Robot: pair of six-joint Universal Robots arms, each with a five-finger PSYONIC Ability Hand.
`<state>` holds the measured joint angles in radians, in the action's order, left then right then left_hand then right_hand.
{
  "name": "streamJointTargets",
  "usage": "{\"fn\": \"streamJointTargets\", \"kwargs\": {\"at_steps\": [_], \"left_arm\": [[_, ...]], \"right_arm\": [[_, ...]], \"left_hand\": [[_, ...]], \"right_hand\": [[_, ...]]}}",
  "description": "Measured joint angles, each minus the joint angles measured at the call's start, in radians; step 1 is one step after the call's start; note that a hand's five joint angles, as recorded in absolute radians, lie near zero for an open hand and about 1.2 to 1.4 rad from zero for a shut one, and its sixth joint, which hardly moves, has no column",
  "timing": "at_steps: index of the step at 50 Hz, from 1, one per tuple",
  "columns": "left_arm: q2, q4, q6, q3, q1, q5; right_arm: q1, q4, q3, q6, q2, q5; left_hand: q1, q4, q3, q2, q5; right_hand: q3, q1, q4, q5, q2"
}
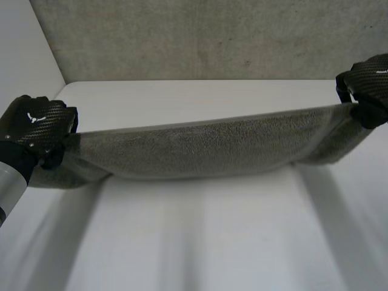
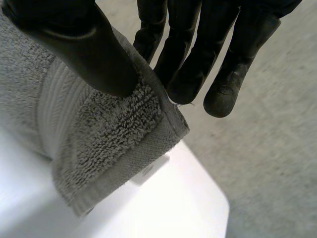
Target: Fold the laundry
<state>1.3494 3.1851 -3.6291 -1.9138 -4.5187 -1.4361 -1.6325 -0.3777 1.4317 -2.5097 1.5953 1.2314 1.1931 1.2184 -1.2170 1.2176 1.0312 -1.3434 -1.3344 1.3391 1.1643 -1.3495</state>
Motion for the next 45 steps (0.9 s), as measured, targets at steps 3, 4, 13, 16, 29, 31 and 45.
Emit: {"fn": "streamJointTargets", "kwargs": {"at_steps": [3,4,13,16,29,31,45], "left_arm": [[0.041,-0.001,-0.039,0.005,-0.003,0.002],[0.06,0.001,-0.052,0.007,-0.003,0.002],[0.406,0.031,-0.204,0.137,0.007,-0.009],[0.517,0.033,-0.219,0.224,0.013,-0.011],[0.655,0.213,-0.052,0.823,0.044,-0.063],[0.63,0.267,0.003,0.849,0.044,-0.092],[0.544,0.359,0.146,0.49,0.025,-0.12]], "right_arm": [[0.003,-0.066,-0.041,0.037,-0.06,0.004],[0.002,-0.076,-0.048,0.046,-0.075,0.006],[-0.038,-0.153,-0.208,0.201,-0.385,0.089],[-0.067,-0.156,-0.279,0.22,-0.471,0.134],[-0.195,0.227,-0.882,0.075,-0.616,0.262],[-0.198,0.285,-0.889,0.026,-0.59,0.261],[-0.192,0.116,-0.55,-0.052,-0.501,0.212]], "left_hand": [[0.0,0.0,0.0,0.0,0.0],[0.0,0.0,0.0,0.0,0.0],[0.01,0.0,0.0,0.0,0.004],[0.01,0.0,0.0,0.0,0.004],[0.014,0.0,0.0,0.0,0.004],[0.015,0.0,0.0,0.0,0.004],[0.015,0.0,0.0,0.0,0.004]], "right_hand": [[0.0,0.0,0.0,0.0,0.0],[0.0,0.0,0.0,0.0,0.0],[0.0,0.0,0.0,0.0,0.0],[0.0,0.0,0.0,0.0,0.0],[0.0,0.0,0.0,0.004,0.0],[0.0,0.0,0.0,0.011,0.0],[0.0,0.0,0.0,0.019,0.0]]}}
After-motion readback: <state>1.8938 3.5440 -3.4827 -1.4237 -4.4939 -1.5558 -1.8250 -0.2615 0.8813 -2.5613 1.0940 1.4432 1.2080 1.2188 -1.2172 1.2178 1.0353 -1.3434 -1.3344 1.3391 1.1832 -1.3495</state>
